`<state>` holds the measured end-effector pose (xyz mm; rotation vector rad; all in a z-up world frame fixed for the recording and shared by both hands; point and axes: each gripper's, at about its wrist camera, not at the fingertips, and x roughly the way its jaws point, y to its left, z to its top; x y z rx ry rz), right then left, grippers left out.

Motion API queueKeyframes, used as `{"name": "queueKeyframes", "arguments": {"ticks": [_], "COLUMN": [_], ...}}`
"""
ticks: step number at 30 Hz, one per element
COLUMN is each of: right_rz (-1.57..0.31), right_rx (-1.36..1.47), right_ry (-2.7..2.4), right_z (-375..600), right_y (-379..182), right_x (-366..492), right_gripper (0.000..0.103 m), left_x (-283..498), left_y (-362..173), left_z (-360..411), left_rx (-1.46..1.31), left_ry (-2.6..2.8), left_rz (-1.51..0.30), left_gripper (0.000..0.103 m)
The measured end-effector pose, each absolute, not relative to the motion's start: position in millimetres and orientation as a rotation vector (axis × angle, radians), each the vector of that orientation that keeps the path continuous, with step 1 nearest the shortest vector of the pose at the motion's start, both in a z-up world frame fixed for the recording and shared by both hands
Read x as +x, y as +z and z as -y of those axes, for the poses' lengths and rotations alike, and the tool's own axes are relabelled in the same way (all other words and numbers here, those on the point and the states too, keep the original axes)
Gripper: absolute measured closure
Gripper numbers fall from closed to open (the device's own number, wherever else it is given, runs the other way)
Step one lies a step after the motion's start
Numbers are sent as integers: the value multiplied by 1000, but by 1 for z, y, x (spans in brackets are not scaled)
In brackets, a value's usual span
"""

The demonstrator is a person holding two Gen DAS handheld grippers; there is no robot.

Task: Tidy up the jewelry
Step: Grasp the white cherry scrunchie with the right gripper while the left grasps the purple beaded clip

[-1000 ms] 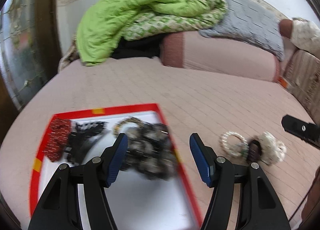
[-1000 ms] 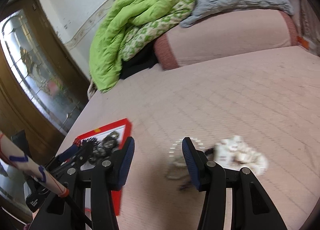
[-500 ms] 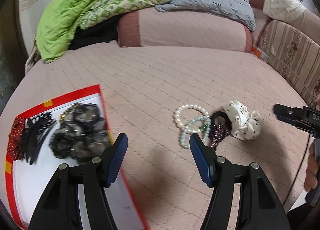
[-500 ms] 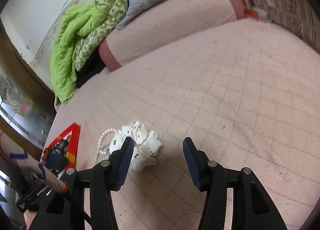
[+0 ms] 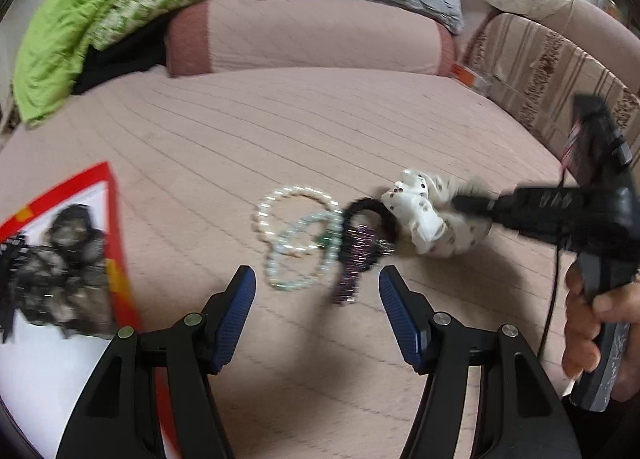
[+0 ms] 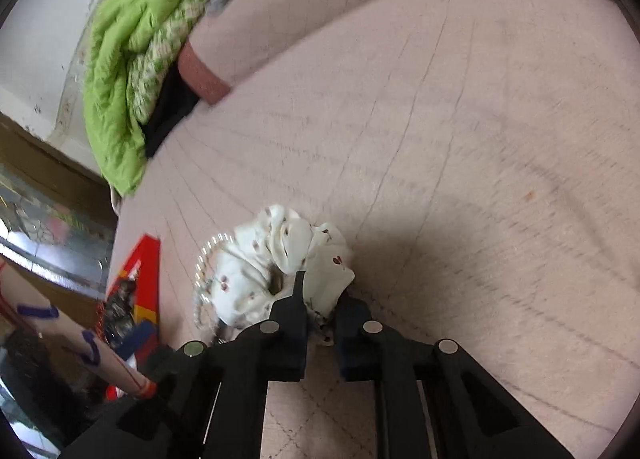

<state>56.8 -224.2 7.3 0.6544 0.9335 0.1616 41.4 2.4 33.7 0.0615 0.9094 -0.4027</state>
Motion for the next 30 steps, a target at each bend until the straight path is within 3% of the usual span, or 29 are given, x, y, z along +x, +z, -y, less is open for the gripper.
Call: {"name": "queueKeyframes", "arguments": {"ticks": [4, 12, 22, 26, 30], "right_rz": [-826, -820, -808, -806, -797], "right_rx": [678, 734, 753, 736, 728], "right_ry": [130, 179, 208, 218, 222], "right_z": [241, 247, 247, 244, 242], "right_y": [29, 33, 39, 41, 45], "right_x": [44, 43, 41, 41, 40], "right_gripper": [92, 92, 92, 92, 92], "left_x": [43, 47, 59, 60, 55], "left_y": [25, 13, -1, 1, 10], "left_z": [13, 29, 34, 34, 27], "left_rx": [52, 86, 107, 99, 57], "left_ry": [-444, -446, -416, -403, -420], "left_rz": [-929, -957, -968, -956, -944], "left_gripper": [42, 68, 79, 91, 92]}}
